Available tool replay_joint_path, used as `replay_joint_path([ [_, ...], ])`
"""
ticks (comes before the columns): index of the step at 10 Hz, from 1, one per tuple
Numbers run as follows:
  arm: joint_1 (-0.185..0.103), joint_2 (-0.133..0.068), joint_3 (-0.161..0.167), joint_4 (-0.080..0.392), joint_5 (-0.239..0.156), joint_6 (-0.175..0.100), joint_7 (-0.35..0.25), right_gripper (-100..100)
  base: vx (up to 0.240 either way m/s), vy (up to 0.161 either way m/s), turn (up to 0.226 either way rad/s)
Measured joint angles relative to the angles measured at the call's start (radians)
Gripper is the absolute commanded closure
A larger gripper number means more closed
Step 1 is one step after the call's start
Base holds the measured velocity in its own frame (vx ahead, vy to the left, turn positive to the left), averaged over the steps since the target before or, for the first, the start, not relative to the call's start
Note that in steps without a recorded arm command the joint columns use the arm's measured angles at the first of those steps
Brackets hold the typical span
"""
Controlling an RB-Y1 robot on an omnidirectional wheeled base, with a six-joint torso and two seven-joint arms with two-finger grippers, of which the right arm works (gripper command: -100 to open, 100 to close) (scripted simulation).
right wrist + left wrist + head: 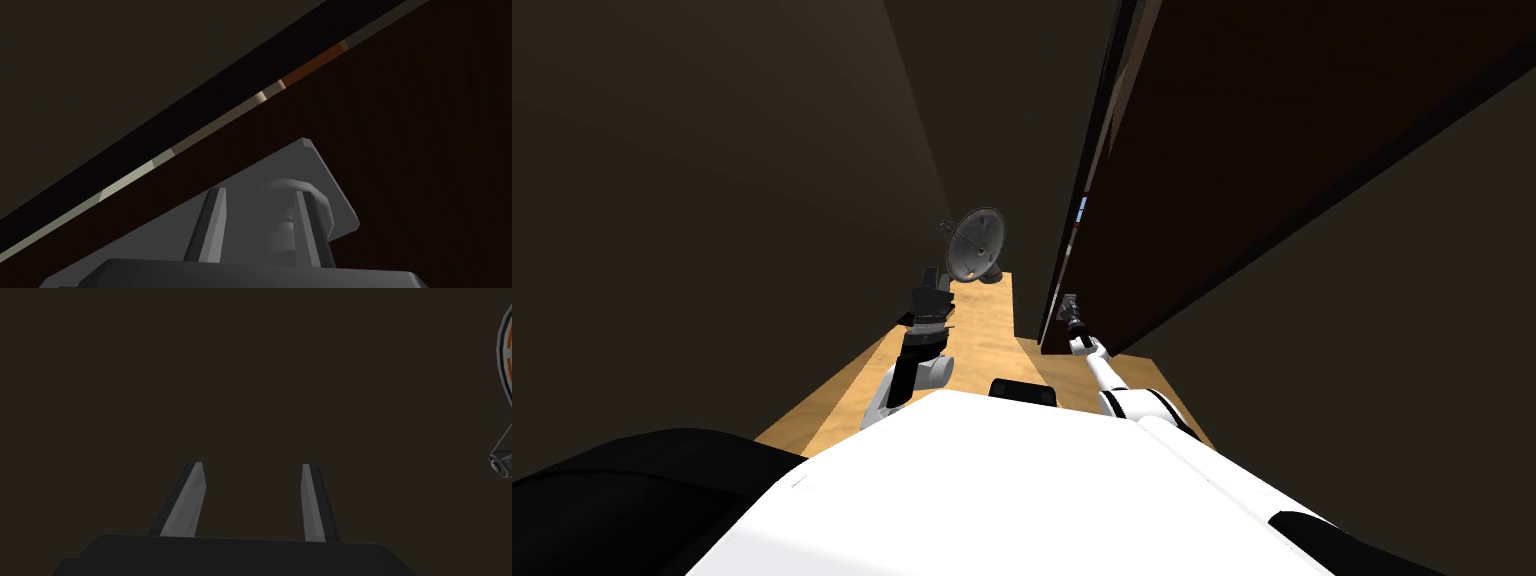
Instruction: Pull the door open
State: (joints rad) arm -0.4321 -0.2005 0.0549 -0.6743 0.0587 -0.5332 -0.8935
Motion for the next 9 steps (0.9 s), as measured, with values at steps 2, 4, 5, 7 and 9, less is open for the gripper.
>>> replay_joint_path([
  [2, -0.004, 0.008, -0.001, 0.003, -0.021, 0.006, -0.057, -100, -0.079, -0.068, -0.003],
  [4, -0.004, 0.017, 0.000, -0.003, -0.037, 0.015, -0.108, -100, -0.056, -0.039, 0.005],
  [5, -0.007, 0.022, 0.000, 0.000, -0.045, 0.016, -0.135, -100, -0.077, -0.057, 0.009],
  [7, -0.008, 0.032, 0.001, -0.002, -0.061, 0.022, -0.187, -100, -0.048, -0.040, 0.004],
  [9, -0.011, 0.039, 0.002, -0.001, -0.075, 0.027, -0.233, -100, -0.038, -0.033, 0.005],
])
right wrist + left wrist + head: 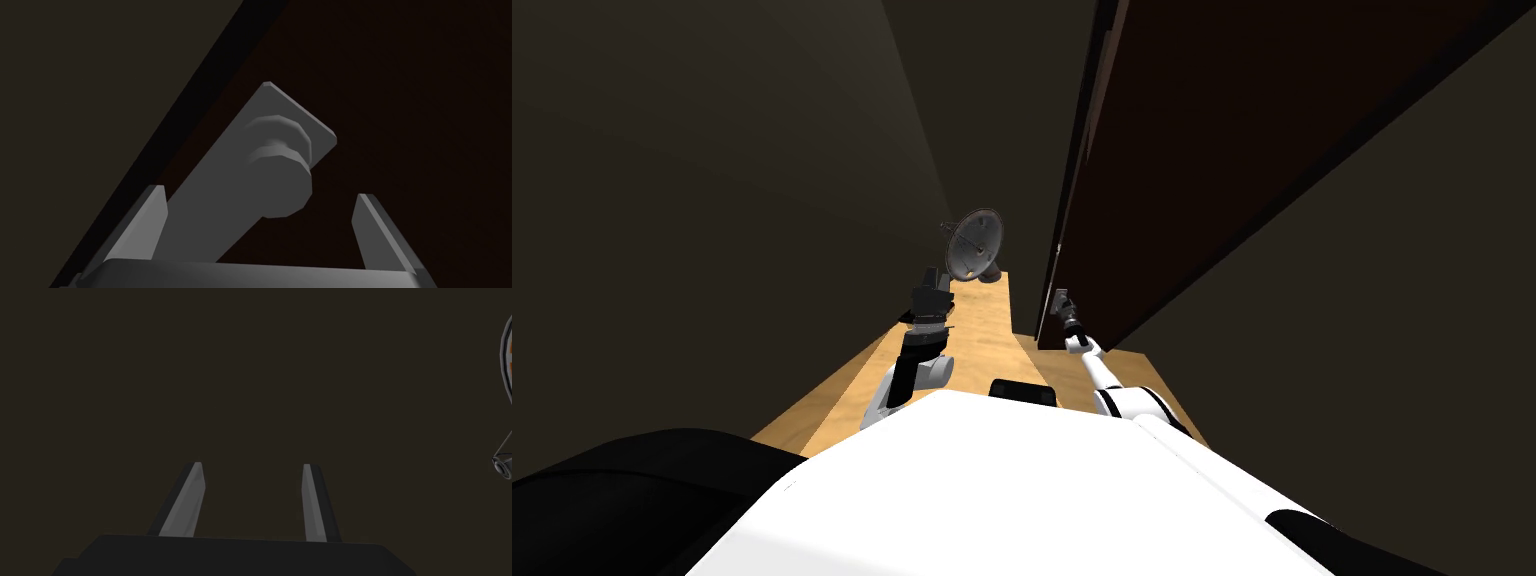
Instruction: Pull the door open
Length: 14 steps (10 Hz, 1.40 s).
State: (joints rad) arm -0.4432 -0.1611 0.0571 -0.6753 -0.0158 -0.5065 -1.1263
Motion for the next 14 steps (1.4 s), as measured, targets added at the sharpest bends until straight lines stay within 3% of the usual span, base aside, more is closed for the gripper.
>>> replay_joint_path([
  [14, -0.014, 0.076, 0.007, -0.012, -0.111, 0.044, -0.348, -100, -0.057, -0.050, 0.005],
])
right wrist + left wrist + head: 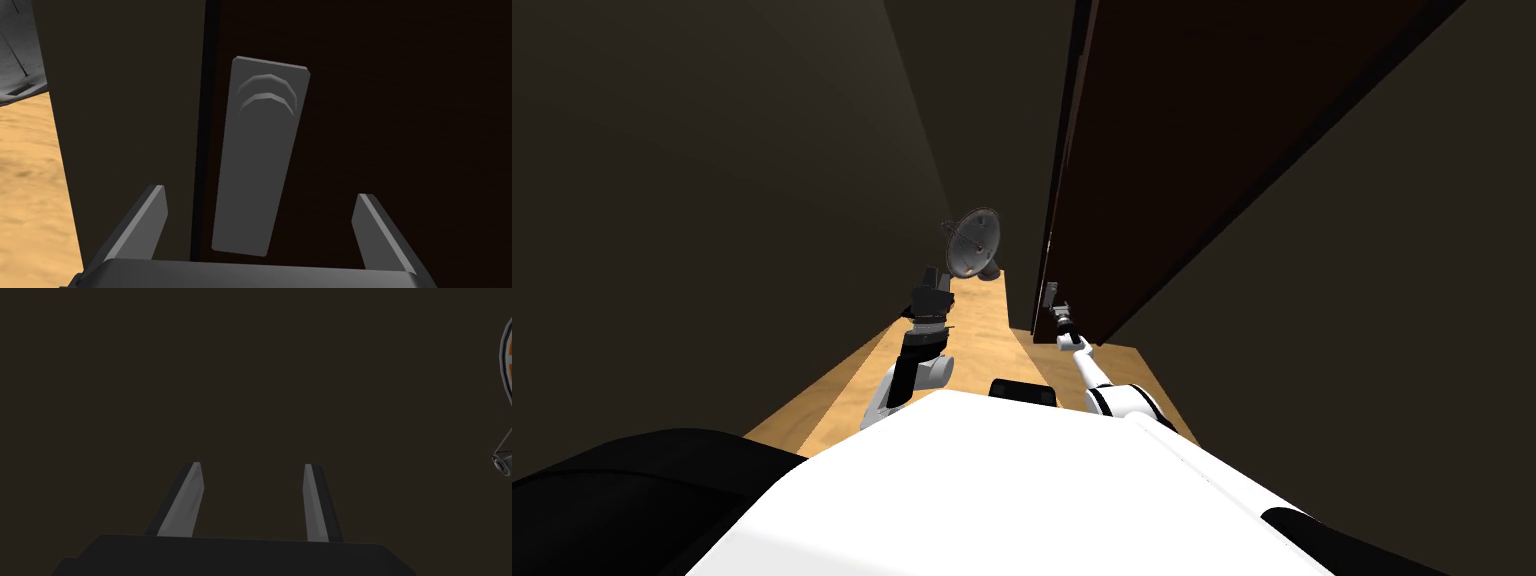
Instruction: Pull the door open
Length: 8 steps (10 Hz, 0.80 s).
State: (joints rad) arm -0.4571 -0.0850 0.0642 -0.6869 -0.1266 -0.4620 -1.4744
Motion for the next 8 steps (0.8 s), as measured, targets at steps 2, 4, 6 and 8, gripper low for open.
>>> replay_joint_path([
  [2, -0.007, 0.008, 0.001, 0.007, -0.015, 0.003, -0.044, -100, -0.061, -0.041, 0.004],
  [4, -0.009, 0.014, 0.002, 0.008, -0.023, 0.004, -0.067, -100, 0.019, 0.013, 0.076],
  [6, -0.008, -0.020, -0.003, 0.024, -0.029, -0.008, -0.090, -100, 0.123, 0.095, 0.151],
  [8, -0.010, -0.067, -0.005, 0.044, -0.036, -0.018, -0.127, -100, 0.163, 0.078, 0.145],
])
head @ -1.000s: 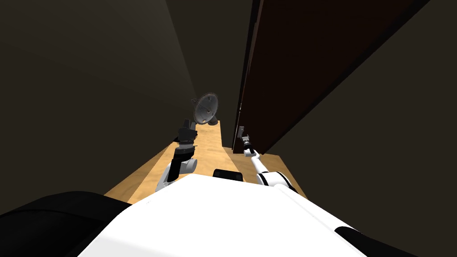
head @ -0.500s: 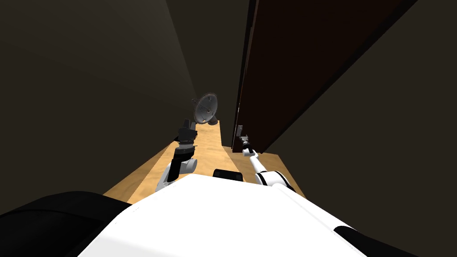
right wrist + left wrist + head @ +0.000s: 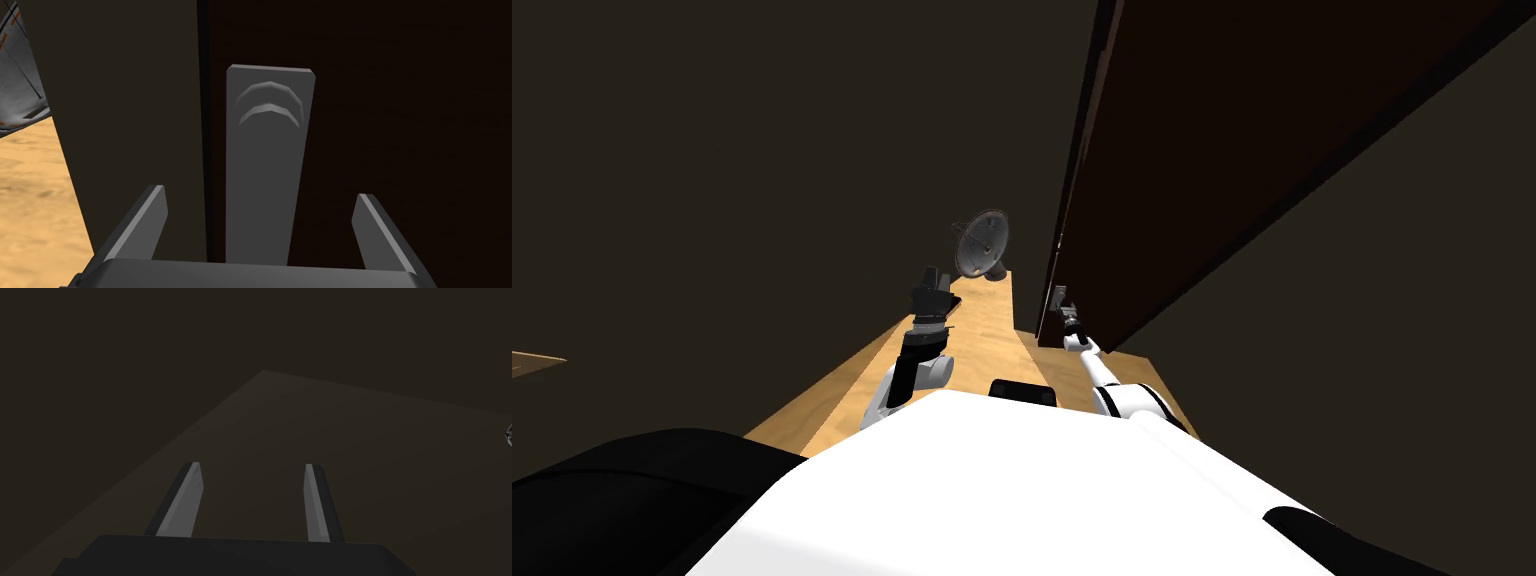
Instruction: Pull the door open
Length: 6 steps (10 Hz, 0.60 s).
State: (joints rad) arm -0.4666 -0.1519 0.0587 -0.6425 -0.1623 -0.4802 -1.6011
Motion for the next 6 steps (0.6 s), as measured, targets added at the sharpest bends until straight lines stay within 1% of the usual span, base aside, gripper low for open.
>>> replay_joint_path([
  [1, -0.004, -0.032, 0.002, 0.030, -0.004, -0.022, -0.027, -100, 0.126, 0.061, 0.064],
  [2, 0.012, -0.042, 0.000, 0.009, -0.005, -0.021, -0.037, -100, 0.107, 0.060, 0.148],
  [3, 0.041, -0.058, -0.005, -0.036, -0.008, -0.004, -0.042, -100, 0.077, 0.045, 0.062],
  [4, 0.039, -0.068, -0.007, -0.029, -0.010, -0.002, -0.049, -100, 0.063, 0.039, 0.053],
  [6, 0.045, -0.093, -0.009, -0.024, -0.014, -0.010, -0.067, -100, 0.079, 0.039, 0.093],
])
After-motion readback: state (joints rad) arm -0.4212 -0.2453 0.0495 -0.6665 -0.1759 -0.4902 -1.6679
